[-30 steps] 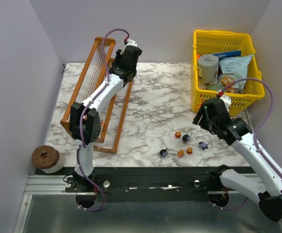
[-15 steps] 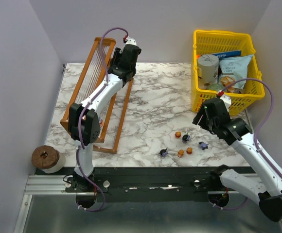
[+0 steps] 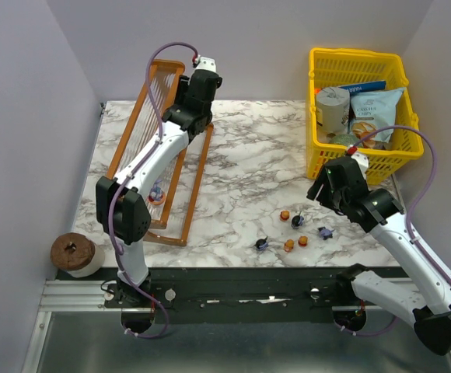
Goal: Place and organize the plastic toys onto the shelf
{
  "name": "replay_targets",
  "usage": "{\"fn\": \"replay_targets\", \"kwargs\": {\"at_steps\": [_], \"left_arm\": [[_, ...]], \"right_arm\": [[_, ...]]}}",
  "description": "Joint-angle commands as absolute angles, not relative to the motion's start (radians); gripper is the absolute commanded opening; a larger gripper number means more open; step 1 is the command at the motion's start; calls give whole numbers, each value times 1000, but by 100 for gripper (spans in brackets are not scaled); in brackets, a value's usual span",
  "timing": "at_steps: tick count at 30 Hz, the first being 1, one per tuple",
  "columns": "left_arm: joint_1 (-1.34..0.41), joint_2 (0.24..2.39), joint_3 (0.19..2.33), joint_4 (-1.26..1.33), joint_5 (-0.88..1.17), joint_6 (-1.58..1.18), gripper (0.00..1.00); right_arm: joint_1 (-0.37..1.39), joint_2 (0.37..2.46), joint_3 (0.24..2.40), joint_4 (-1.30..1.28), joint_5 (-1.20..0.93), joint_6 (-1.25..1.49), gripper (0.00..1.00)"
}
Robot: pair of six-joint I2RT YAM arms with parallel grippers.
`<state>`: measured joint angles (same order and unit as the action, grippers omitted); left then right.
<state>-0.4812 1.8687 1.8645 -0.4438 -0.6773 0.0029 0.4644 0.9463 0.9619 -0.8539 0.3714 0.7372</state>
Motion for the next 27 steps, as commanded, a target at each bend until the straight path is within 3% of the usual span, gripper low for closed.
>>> {"fn": "replay_targets", "kwargs": {"at_steps": [1,6,12,19,27], "left_arm": [[-505,1793,1842,-508,-556,-84,58],[-515,1737,1816,-567,-470,-118,66],[-577,1629,1755,-587,-319,-31,99],[-716,1511,1626,-601,-264,-67,99],[-917,1339,1221,-430,-2,-178,98]], "right_arm": [[460,940,959,-838,339,744,72],[460,928,950,-827,299,741,73],[460,900,914,-810,270,735,74],[460,903,914,-810,244,715,75],[460,917,917,-834,242,712,75]]}}
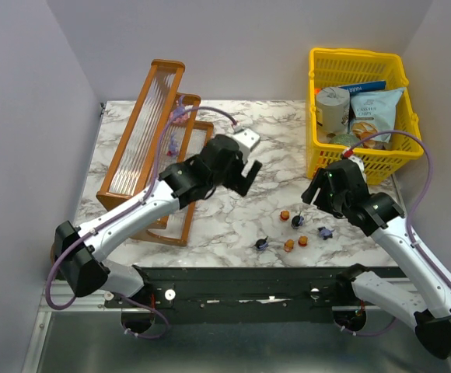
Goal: Place and organize the plastic toys onto the shelf
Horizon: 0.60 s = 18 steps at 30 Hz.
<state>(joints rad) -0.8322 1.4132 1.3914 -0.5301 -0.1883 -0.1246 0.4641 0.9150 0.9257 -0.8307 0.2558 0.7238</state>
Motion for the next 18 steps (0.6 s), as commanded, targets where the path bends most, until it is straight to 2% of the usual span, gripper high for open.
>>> {"fn": "replay_targets", "kwargs": {"at_steps": [1,3,7,12,18], "left_arm": [[-952,1326,1185,-399,52,-175,98],[-988,1299,1092,-310,139,-149,97],[-1049,1356,1072,-278,184,-101,93],[-1104,1498,1103,-327,167,-89,80],[-1173,1583,1086,-324,88,-95,75]], "right_arm": [[460,917,919,-839,245,709,75],[460,919,931,-854,252,704,76],[459,919,962,-887,268,687,76],[459,916,985,-899,275,680,76],[459,908,986,-908,285,677,76]]}}
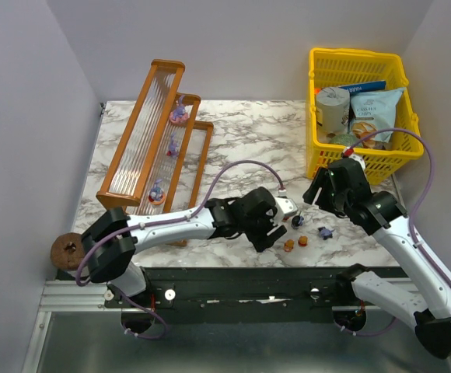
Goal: Place and organize the plastic toys onto the shelf
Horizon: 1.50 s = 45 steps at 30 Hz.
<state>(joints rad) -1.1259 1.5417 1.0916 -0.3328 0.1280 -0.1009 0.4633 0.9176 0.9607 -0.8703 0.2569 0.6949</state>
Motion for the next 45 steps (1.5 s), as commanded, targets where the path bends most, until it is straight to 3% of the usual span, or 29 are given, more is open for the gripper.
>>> {"fn": "replay_targets", "kwargs": {"at_steps": [1,14,26,29,30,33,45], "left_arm": [[-1178,1591,1082,-319,78,-101,75],[-1200,1677,1049,-279,-77,-135,69],[-1206,1726,1062,-282,-75,-138,55],[-1206,1727,1065,-282,-83,-138,44],[-1206,1727,1066,-285,-95,-143,36],[-1206,1729,1081,-299,-129,-152,28],[-1172,1727,1163,-500,-477,-359,27]], "right_arm": [[459,908,988,-910,291,675,76],[457,887,982,-919,313,666,77],[457,870,976,-933,333,670,77],[457,867,973,-934,336,670,77],[457,867,971,-934,336,670,77],[457,868,971,-934,336,670,77],[457,879,965,-927,339,672,77]]}}
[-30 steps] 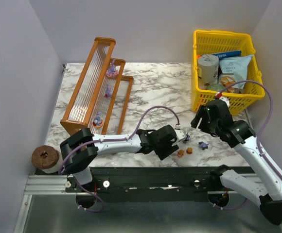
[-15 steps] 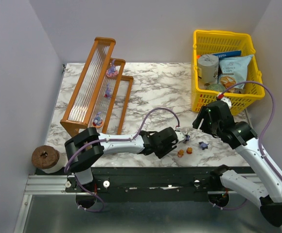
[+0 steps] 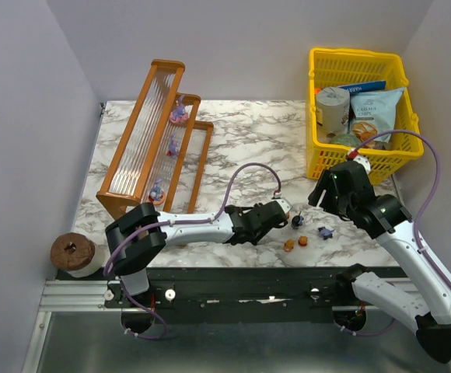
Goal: Place and organize the plastic toys onto the shelf
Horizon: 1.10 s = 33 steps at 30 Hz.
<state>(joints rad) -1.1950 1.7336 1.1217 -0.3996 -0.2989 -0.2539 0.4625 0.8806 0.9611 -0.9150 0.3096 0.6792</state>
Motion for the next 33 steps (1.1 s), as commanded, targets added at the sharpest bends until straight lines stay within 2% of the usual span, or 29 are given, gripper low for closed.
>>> {"fn": "replay_targets", "kwargs": {"at_steps": [1,16,33], "left_arm": [[-1154,1721,1164,-515,-492,-371,27],[-944,1533,1045,-733,-705,-580,27],[-867,1436,945,-831,-781,-716,27]], "right_arm": [[459,879,963,-925,337,672,77],[456,917,973,-904,319,646,77],[456,977,994,-885,305,629,77]]}}
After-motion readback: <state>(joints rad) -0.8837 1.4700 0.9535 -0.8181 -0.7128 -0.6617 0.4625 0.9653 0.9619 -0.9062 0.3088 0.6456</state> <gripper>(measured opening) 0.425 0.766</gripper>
